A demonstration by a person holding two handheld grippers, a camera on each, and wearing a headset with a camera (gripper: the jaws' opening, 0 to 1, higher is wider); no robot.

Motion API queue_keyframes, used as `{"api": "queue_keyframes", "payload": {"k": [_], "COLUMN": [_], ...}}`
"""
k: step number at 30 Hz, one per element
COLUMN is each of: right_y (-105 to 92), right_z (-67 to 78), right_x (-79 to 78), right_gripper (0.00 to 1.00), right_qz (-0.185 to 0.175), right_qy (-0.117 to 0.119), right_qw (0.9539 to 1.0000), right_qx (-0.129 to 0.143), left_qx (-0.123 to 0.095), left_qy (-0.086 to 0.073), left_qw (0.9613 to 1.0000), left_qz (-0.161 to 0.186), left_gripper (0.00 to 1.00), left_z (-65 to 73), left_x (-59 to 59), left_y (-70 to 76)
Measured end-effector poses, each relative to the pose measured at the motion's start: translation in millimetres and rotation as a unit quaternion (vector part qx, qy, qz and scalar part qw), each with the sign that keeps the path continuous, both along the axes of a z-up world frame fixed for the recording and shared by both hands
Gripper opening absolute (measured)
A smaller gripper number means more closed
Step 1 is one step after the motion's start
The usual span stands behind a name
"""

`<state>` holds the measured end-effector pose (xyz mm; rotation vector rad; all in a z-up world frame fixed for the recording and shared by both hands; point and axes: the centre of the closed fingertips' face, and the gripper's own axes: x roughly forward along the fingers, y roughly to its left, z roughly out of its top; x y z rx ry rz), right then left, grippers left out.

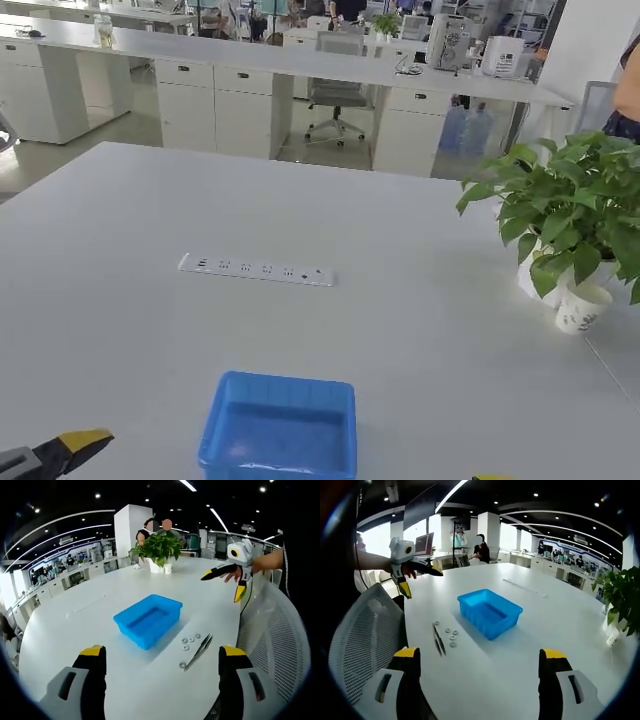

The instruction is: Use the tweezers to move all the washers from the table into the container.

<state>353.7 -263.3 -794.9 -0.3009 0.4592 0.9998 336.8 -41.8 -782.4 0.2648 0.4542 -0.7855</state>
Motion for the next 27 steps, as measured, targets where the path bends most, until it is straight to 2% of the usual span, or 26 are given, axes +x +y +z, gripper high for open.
{"api": "queue_keyframes", "payload": {"k": [8,15,21,23,27], "right_y": [-2.4,-0.7,7.2,9.3,13.4], "right_z": [5.0,6.2,3.2,2.4,0.7], "right_x": [3.9,6.1,2.7,2.0,-0.3], "right_gripper": [0.98,0.96,0.89,0.87,0.84], "right_qz": [0.0,0.014,0.048,0.054,0.07], "right_qy": [-0.006,-0.007,-0.003,-0.003,0.0], "right_qw": [1.0,0.9998,0.9982,0.9977,0.9965], "right_qx": [0.0,-0.013,-0.037,-0.041,-0.046], "left_qx": [0.005,0.016,0.029,0.031,0.042], "left_qy": [-0.005,0.0,0.007,0.008,0.019], "left_qw": [1.0,0.9996,0.9985,0.998,0.9956], "left_qz": [-0.006,-0.023,-0.047,-0.055,-0.082], "left_gripper": [0.99,0.95,0.87,0.83,0.72], "left_z": [4.8,7.1,5.7,4.9,-3.0], "left_x": [2.2,-0.1,-4.4,-5.8,-11.9], "left_y": [-0.2,-1.7,-5.5,-7.4,-14.1]}}
